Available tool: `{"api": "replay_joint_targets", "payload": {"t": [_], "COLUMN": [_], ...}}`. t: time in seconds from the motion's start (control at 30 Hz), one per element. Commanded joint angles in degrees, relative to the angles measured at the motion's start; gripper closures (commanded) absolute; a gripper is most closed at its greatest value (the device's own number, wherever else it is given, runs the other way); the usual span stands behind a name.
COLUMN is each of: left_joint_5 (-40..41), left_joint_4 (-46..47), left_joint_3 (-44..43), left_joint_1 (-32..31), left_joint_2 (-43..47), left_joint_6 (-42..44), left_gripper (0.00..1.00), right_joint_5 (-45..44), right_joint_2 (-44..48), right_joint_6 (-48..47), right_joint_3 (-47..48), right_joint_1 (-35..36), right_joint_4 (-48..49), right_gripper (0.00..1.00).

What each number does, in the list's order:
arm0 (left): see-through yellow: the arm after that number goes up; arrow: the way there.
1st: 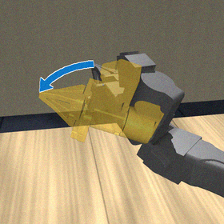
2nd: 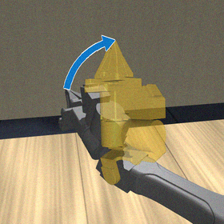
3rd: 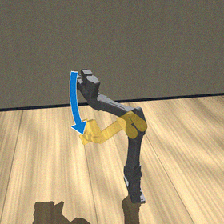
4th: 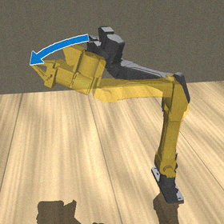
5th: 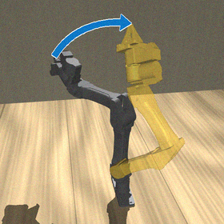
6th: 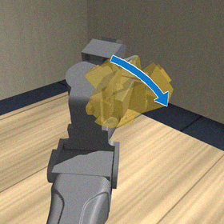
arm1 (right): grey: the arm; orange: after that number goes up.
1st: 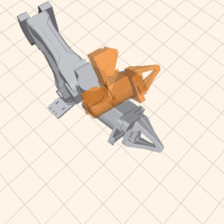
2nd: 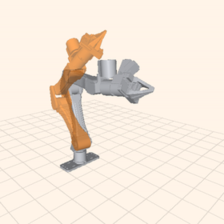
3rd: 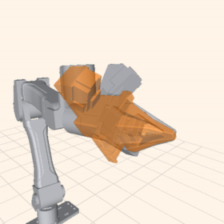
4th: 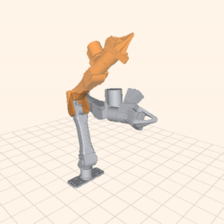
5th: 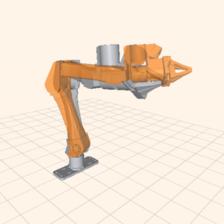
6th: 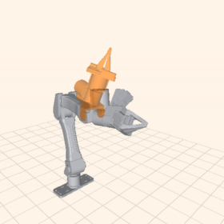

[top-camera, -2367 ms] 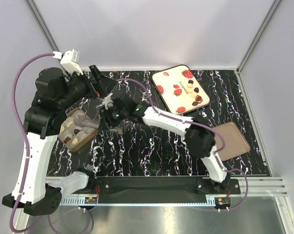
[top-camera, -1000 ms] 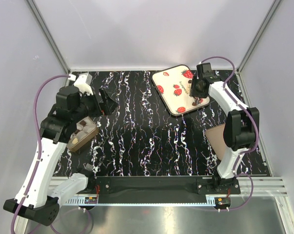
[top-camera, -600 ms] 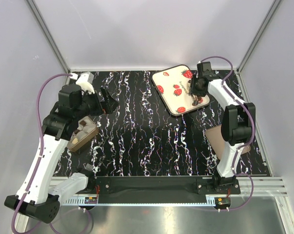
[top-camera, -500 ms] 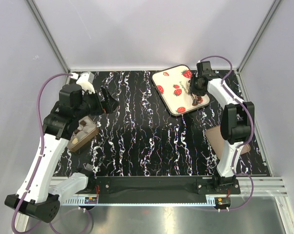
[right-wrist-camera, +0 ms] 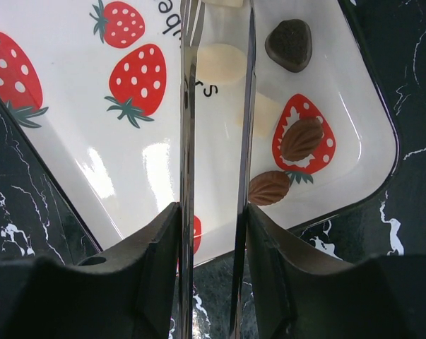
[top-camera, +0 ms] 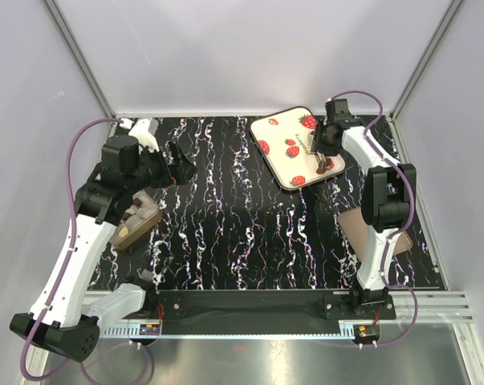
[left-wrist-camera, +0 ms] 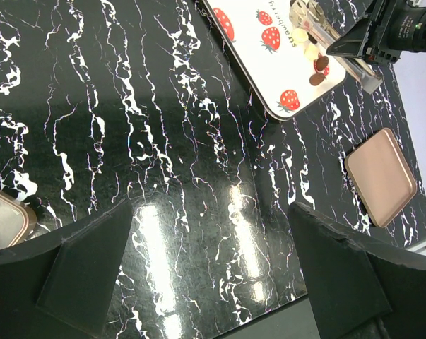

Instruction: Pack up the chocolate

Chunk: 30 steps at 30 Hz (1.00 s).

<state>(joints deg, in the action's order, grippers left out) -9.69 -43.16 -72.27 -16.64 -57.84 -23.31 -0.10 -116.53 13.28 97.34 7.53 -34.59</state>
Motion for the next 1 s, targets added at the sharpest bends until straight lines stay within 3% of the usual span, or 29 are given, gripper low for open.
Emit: {"api": "replay_joint_targets", "payload": {"t": [0.0, 0.2, 0.37, 0.7, 0.8, 0.97], "left_joint_5": [1.0, 1.2, 1.2, 1.1, 0.3, -5.0], "left_joint_4": [3.0, 3.0, 2.5, -0.1, -0.4, 1.7], "left_joint_3": [-2.2, -2.3, -3.7, -11.2, -12.9, -13.8], "left_joint_1": [0.1, 0.1, 0.1, 0.1, 0.1, 0.1], "left_joint_2": [-0.2, -0.4, -0.4, -1.1, -1.0, -1.7], "left_joint_6": [1.1, 1.1, 1.1, 1.1, 0.5, -2.2], "left_gripper": [0.01, 0.01, 0.01, 0.01, 0.01, 0.01], "right_joint_5": [1.8, 2.4, 3.3, 9.7, 9.8, 10.6], "right_joint_2": [-0.7, -1.3, -0.4, 9.6, 11.8, 11.9], "right_joint_6": [-0.2, 0.1, 0.8, 4.1, 5.7, 8.1], "right_joint_3": [3.0, 3.8, 4.3, 1.9, 0.4, 0.6], "right_joint_1": [-0.4, -0.4, -0.4, 1.4, 5.5, 20.9], "right_joint_4": [0.5, 0.5, -0.7, -1.0, 0.0, 2.4], "right_gripper": [0.53, 0.54, 0.63, 0.69, 0.69, 0.69]}}
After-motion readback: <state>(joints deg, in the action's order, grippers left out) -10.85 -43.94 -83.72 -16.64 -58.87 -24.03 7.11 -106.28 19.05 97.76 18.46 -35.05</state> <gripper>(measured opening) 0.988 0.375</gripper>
